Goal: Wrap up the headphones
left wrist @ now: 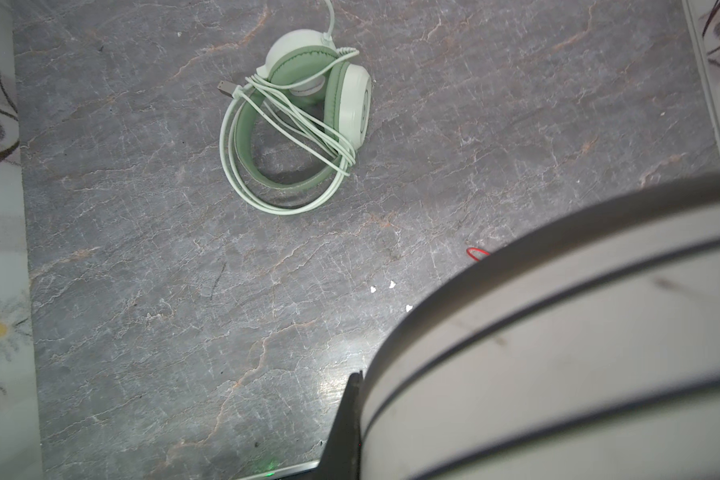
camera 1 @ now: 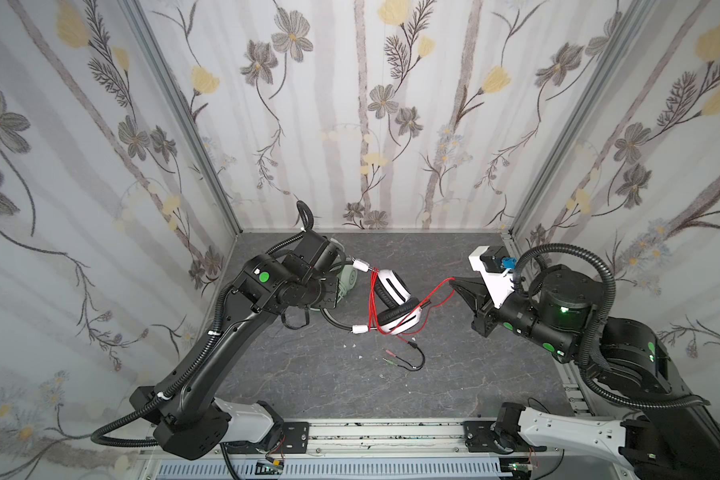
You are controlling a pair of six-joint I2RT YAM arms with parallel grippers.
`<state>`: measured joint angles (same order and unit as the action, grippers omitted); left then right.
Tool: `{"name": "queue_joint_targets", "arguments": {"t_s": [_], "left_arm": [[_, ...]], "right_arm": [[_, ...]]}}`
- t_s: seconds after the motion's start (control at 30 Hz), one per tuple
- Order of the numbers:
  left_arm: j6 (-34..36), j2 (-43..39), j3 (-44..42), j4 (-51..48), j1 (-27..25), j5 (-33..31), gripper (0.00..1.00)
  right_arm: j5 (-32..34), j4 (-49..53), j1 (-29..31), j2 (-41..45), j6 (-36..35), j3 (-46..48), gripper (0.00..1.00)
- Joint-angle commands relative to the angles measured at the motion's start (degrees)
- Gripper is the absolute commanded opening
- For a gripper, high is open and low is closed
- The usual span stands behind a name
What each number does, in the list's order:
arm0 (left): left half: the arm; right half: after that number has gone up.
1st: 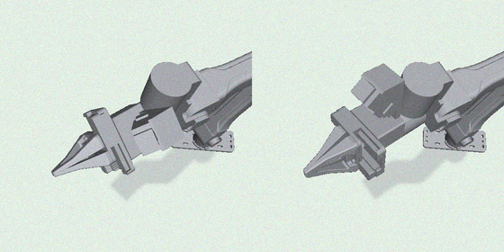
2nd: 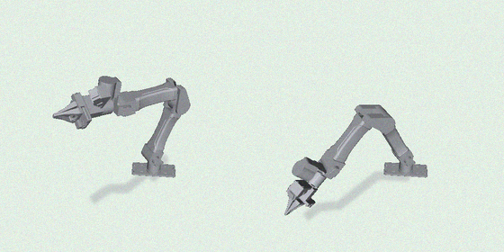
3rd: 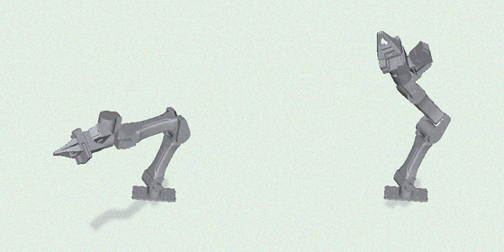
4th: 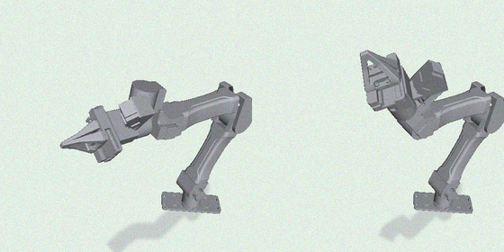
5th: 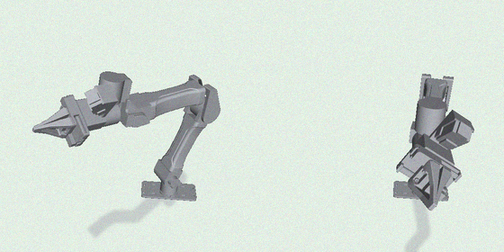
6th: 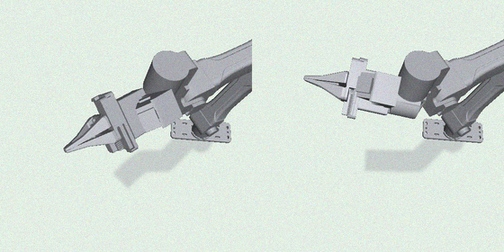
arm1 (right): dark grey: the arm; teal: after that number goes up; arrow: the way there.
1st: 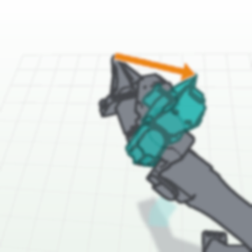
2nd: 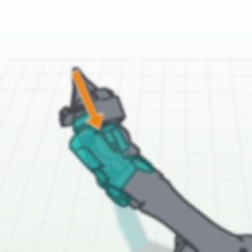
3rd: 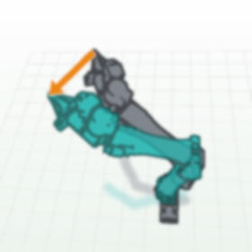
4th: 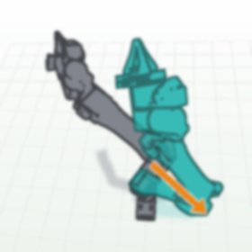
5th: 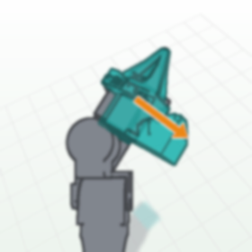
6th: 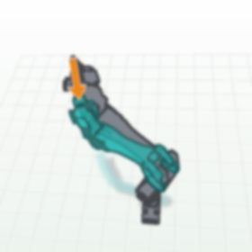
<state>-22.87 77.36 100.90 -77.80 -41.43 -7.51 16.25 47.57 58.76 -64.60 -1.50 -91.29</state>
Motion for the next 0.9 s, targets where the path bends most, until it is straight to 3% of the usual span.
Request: {"name": "queue_joint_targets", "arguments": {"t_s": [0.0, 0.6, 0.87], "left_arm": [[1.69, 0.32, 0.43, -1.65, -1.31, -0.57, 0.00], [1.60, 1.21, 0.08, -0.27, -5.84, 1.22, 0.00], [1.52, 1.21, -0.27, 0.19, -6.38, 2.76, 0.00]], "right_arm": [[4.07, 0.53, -0.02, -1.54, -3.65, -2.25, 0.00], [5.51, -0.58, 1.97, -4.52, -5.35, -6.58, 0.00], [2.22, -2.90, 3.90, -6.38, -6.04, -7.72, 0.00]]}}
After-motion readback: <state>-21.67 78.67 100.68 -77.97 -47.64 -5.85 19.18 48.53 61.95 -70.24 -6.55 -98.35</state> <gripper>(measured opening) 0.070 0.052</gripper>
